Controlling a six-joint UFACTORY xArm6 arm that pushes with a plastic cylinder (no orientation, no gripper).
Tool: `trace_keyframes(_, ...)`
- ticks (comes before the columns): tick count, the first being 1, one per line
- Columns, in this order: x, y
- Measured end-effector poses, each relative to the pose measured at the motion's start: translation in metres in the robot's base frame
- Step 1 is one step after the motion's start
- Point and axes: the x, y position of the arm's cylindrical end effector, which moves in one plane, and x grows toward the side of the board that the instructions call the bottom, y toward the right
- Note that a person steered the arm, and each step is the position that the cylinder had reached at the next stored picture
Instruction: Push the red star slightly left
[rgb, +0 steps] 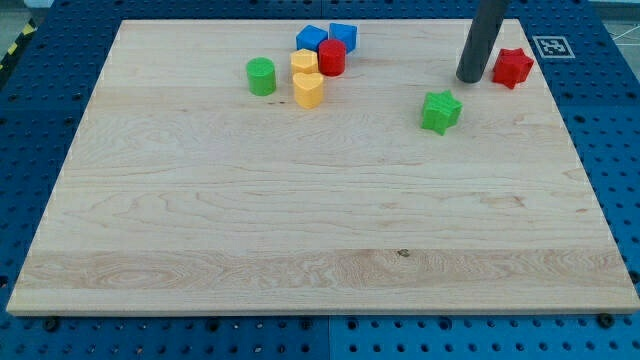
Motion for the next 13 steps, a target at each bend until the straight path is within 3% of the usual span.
trace_keyframes(1,0.074,0.011)
trace_keyframes(2,0.108,0.045)
trace_keyframes(3,0.088,0.086)
trace_keyframes(5,-0.037,0.111)
trace_keyframes(7,-0.023,0.102)
trace_keyframes(12,-0.035,-0.031)
trace_keyframes(13,-0.035,-0.012)
